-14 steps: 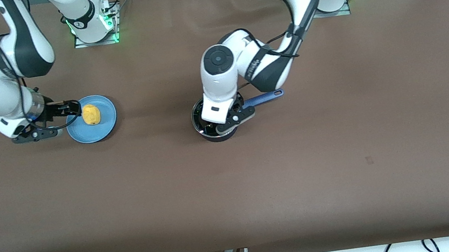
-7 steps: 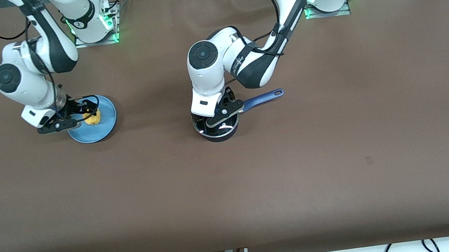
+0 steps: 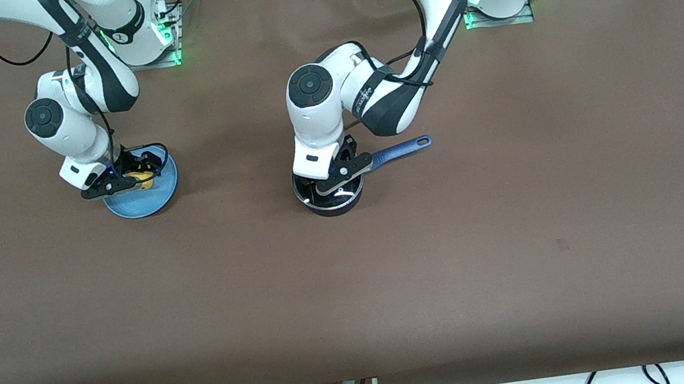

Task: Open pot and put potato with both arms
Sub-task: 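Grasp the lid knob with the left gripper while the right gripper grasps the potato, then lift the lid with the left gripper while the right gripper lifts the potato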

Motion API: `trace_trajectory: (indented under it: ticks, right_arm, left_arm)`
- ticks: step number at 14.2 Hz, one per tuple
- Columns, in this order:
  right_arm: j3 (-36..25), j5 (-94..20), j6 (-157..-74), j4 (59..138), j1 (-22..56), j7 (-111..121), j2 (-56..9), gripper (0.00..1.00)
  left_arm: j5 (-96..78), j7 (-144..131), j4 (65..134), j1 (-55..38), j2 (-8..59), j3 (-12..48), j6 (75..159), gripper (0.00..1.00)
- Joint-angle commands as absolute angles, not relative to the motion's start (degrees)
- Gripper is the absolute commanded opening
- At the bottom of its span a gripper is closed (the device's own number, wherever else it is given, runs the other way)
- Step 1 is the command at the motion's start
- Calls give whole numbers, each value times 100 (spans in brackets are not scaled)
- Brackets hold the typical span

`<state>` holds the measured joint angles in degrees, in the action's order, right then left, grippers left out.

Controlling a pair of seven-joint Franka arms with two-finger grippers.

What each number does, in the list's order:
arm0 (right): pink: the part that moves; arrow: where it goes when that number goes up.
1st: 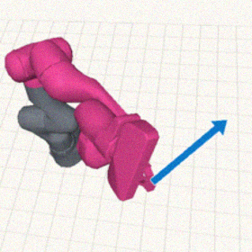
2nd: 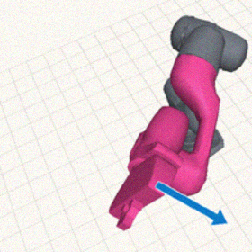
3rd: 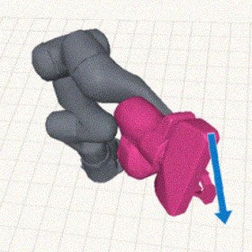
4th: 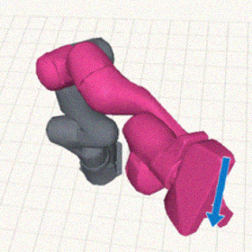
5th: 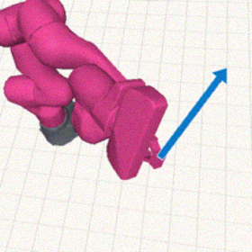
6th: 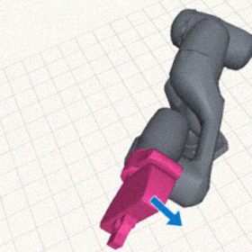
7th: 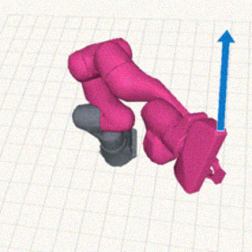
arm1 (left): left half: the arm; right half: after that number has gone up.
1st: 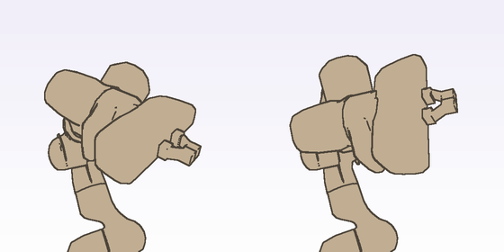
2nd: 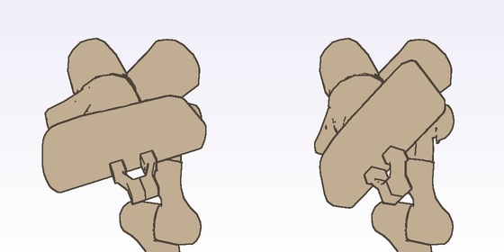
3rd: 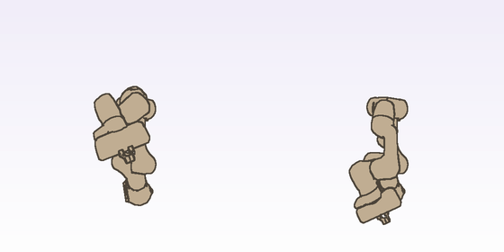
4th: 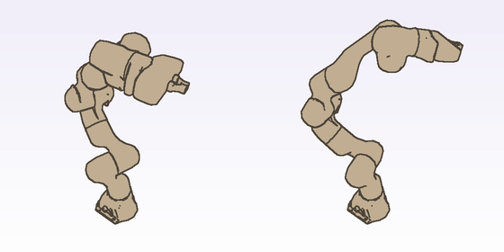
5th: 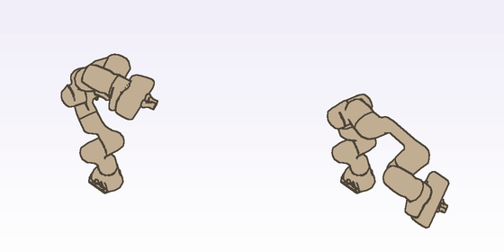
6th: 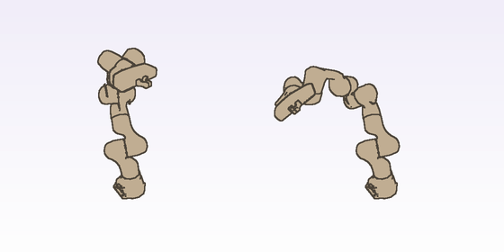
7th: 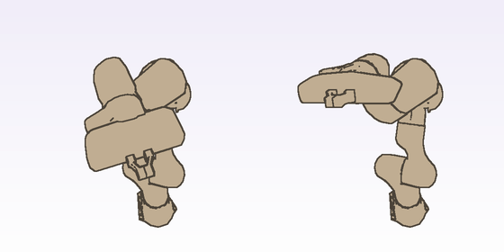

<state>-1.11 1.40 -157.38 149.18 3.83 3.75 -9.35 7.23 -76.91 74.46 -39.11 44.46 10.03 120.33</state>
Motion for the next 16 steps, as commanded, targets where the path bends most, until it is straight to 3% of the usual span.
trace_trajectory:
  ticks: [1, 2, 4, 6, 11, 16]
  right_arm:
    - [-141, 176, -15820, 15020, 352, 510, -914, 95]
    - [-149, 176, -15812, 15012, 352, 518, -949, 84]
    - [-149, 176, -15794, 15012, 352, 615, -941, 49]
    - [-149, 176, -15515, 14951, 352, 615, -862, 29]
    - [-123, 167, -13909, 14223, 360, 572, -370, 26]
    - [-53, 141, -11317, 12204, 509, 343, -483, 26]
  left_arm:
    - [905, -7778, 7409, -3964, 4447, 976, 11997, 47]
    - [905, -7770, 7400, -3946, 4421, 984, 11988, 45]
    - [897, -7709, 7400, -3894, 4272, 993, 11910, 45]
    - [818, -7393, 7392, -3789, 4027, 1002, 11638, 44]
    - [669, -5578, 7715, -2754, 3482, 1002, 11435, 44]
    - [-227, -2010, 8445, -1119, 2980, 774, 11435, 45]
